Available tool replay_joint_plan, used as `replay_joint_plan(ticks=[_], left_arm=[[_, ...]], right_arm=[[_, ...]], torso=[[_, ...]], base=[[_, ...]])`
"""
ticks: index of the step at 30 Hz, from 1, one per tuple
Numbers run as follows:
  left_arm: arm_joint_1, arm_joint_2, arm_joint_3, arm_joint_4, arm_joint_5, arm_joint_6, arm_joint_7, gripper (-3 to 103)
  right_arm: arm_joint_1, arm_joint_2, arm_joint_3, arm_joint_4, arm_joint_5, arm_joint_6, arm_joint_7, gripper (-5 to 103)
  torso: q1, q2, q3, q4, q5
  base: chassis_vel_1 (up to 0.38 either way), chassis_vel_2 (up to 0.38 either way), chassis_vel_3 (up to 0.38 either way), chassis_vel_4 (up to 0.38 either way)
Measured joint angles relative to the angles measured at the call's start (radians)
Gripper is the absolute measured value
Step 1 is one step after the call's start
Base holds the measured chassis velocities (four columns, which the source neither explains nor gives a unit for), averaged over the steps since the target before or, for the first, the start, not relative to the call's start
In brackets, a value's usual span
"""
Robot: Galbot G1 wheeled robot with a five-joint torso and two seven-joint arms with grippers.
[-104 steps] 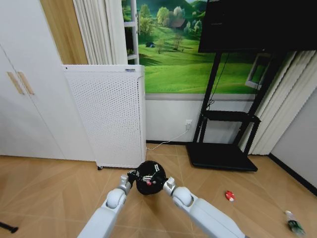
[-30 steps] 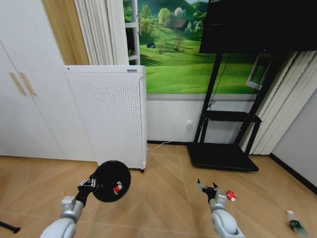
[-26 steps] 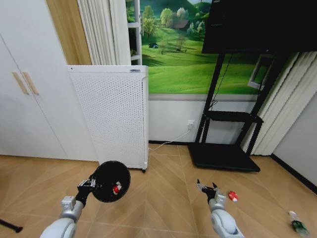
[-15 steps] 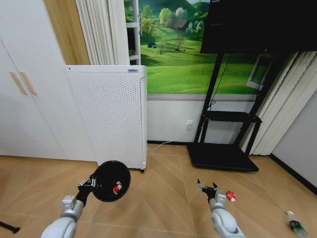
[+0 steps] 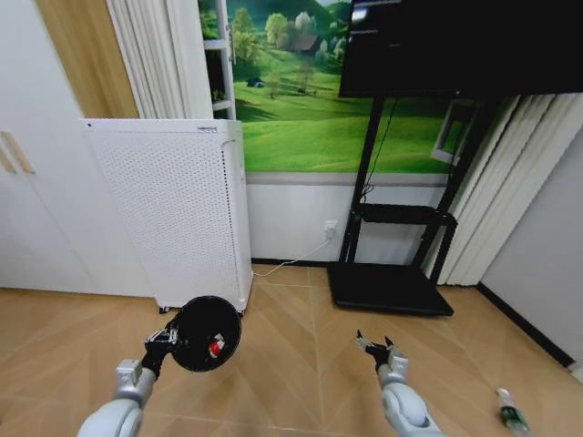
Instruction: Pick up the trash bin and place the garbage on the floor into it.
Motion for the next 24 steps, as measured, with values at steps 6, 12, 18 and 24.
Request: replay_joint_plan(ticks=[6,12,18,24], left_arm=[[-0.002,0.001,0.002,0.005,0.000,0.000,0.001,7],[-0.002,-0.001,0.002,0.006,0.002,0.000,0.001,7],[0.003,-0.010,0.002,0.012,0.012,0.001,0.001,7],[0.005,-0.015,0.001,0.016,0.016,-0.001,0.000,7]], right_arm=[[0.020,-0.003,-0.016,-0.032,-0.012,0.015,0.005,100],[0.053,-0.007,-0.039,-0.062,-0.019,0.038,0.004,100],[0.078,0.003,-0.066,-0.089,-0.046,0.061,0.002,100],[0.082,0.000,-0.087,-0.110,-0.123,0.052,-0.007,100]], torso=[[0.000,0.000,0.000,-0.0001,0.0002],[0.000,0.000,0.000,-0.0004,0.0004],[0.000,0.000,0.000,0.0001,-0.0004],[0.000,0.000,0.000,0.0006,-0.0001]], base=[[-0.346,-0.359,0.360,0.353],[-0.276,-0.279,0.261,0.230],[-0.019,-0.025,0.013,0.021],[0.075,0.069,-0.051,-0.062]])
